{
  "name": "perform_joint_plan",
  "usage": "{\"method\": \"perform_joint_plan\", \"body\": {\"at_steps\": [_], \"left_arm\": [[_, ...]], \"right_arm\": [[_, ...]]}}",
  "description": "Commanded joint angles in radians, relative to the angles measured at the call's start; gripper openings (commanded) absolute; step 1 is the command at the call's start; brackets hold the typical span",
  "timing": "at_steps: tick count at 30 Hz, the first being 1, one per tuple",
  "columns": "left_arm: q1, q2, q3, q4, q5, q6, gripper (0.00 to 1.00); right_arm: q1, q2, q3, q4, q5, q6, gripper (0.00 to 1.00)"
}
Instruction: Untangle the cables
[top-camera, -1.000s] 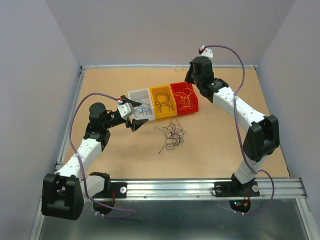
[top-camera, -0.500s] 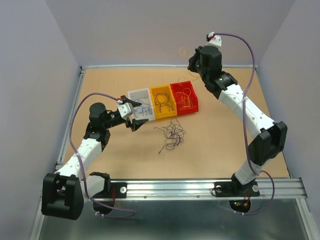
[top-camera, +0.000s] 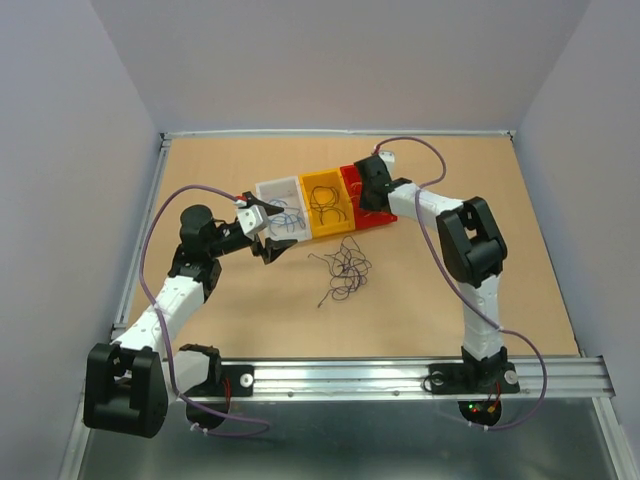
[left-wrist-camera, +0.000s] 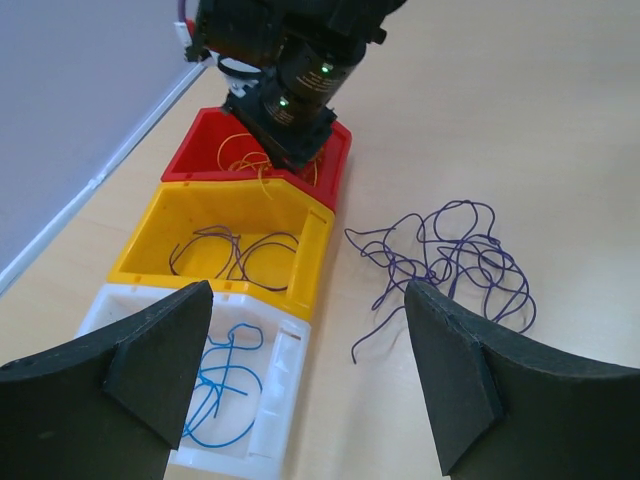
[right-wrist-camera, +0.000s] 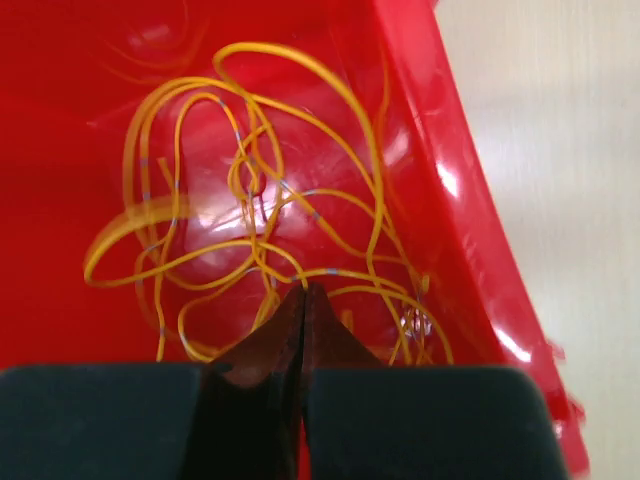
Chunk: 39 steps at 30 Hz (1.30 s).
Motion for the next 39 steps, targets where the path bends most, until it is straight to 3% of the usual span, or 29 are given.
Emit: {"method": "perform_joint_plan", "body": {"at_steps": [1,5,7,10,12,23,29,33,36,39], "left_arm": [[-0.001,-0.009,0.015,0.018,0.012,0.007,0.89],[-0.003,-0.022,0.008,0.017,0.012,0.014,0.88],[-0.001,-0.022,0.008,0.017,0.012,0.014,0.89],[-0.003,-0.014,0.011,0.015,0.012,0.014,0.88],[-0.004,-0.011,0.012,0.017,0.011,0.014,0.89],[-0.007,0.001,0.014,0.015,0.004,0.017,0.89],[-0.016,0.006,0.009,0.014,0.003,0.027,0.89],[-0.035,0.02,0.015,-0.004,-0.008,0.05,0.89],[-0.069,0.036,0.026,-0.037,-0.04,0.084,0.89],[-0.087,0.056,0.037,-0.063,-0.061,0.101,0.89]], "right_arm": [[0.001,0.063,0.147,-0.093,-0.063,-0.011,0.0],[0.001,0.059,0.167,-0.105,-0.125,-0.028,0.13],[0.003,-0.007,0.152,-0.105,-0.123,-0.034,0.18],[0.003,-0.107,0.131,-0.105,-0.091,-0.052,0.36],[0.004,-0.157,0.114,-0.104,-0.071,-0.051,0.41],[0.033,-0.423,-0.135,-0.039,-0.151,-0.04,0.57],[0.058,-0.425,-0.25,0.091,-0.255,-0.005,0.54],[0.105,-0.466,-0.316,0.102,-0.229,-0.016,0.54],[0.136,-0.486,-0.379,0.107,-0.253,-0.037,0.62],[0.174,-0.484,-0.412,0.107,-0.301,-0.077,0.82]]}}
